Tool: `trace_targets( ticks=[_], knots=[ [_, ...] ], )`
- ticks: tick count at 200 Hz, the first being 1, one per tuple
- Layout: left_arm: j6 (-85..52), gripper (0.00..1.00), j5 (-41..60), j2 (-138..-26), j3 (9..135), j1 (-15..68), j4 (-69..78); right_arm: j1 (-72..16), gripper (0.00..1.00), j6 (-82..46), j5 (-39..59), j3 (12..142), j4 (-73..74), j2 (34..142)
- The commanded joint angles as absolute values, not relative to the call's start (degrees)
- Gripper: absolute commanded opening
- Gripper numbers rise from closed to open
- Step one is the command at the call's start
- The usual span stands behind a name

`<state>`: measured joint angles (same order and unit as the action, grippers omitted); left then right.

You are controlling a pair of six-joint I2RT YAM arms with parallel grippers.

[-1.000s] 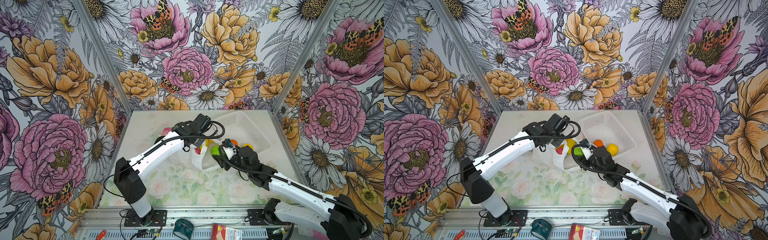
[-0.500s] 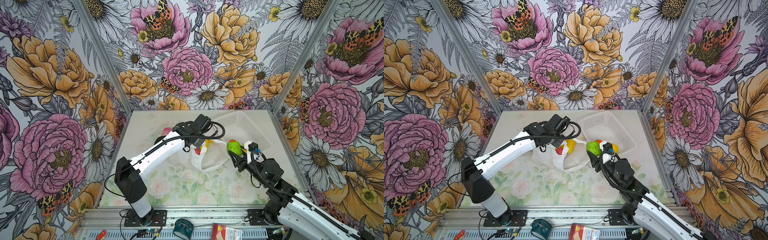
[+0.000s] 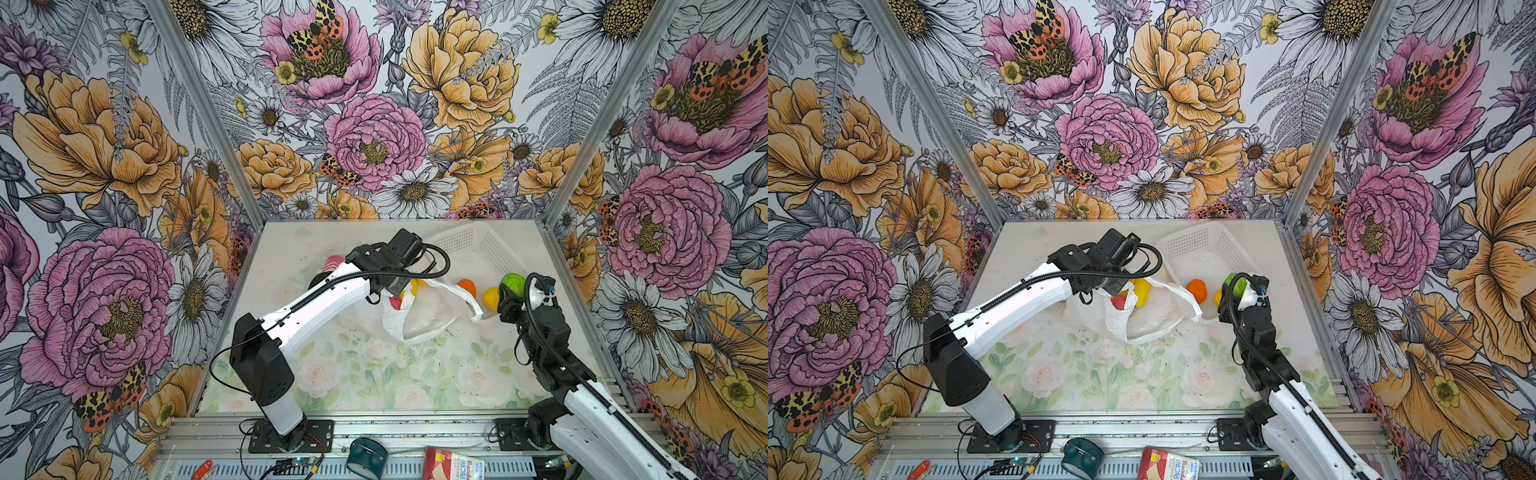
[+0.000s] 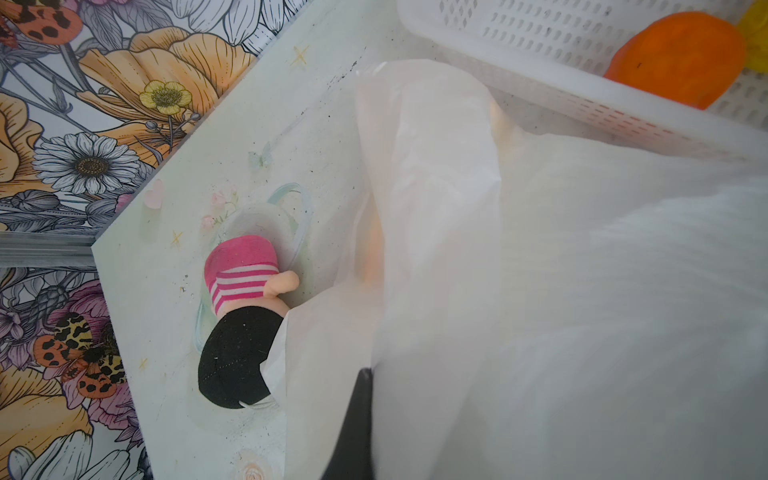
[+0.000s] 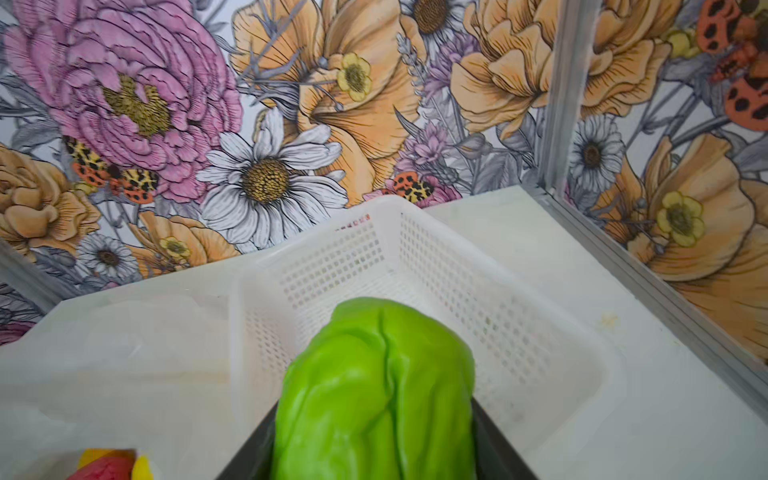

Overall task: Untie the knot of the plastic bag and take out the fruit
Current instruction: 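Carry the green fruit with the right gripper over the basket, then open the right gripper to drop the green fruit into the basket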

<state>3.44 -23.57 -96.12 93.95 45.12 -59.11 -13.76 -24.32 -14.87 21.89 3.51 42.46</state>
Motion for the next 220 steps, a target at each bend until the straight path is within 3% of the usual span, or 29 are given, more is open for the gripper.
trace_targets(
  ticks=[1,66,114,164,195,220],
  knots=[
    [4.2,0.00,-24.5,-96.4,93.5,45.1,-59.4,-8.3,0.11,-30.0,-8.5,25.2,2.2,48.7],
    [4.2,0.00,-24.4,-96.5,93.5,45.0,-59.4,-2.9,0.09,-30.3,2.8,31.8,6.3,71.5],
    [4.2,0.00,-24.3,-96.5,93.5,45.1,-59.4,-3.0,0.15,-29.6,6.5,34.5,6.3,76.3],
    [4.2,0.00,-24.4,-96.6,93.6,45.1,-59.5,-4.7,0.39,-27.9,8.3,37.7,4.3,80.3],
    [4.2,0.00,-24.5,-96.8,93.6,45.1,-59.5,-6.8,0.67,-26.4,7.0,37.8,4.2,79.5],
    [4.2,0.00,-24.5,-96.9,93.6,45.1,-59.5,-7.0,0.80,-26.2,7.2,35.1,6.7,76.2]
  ],
)
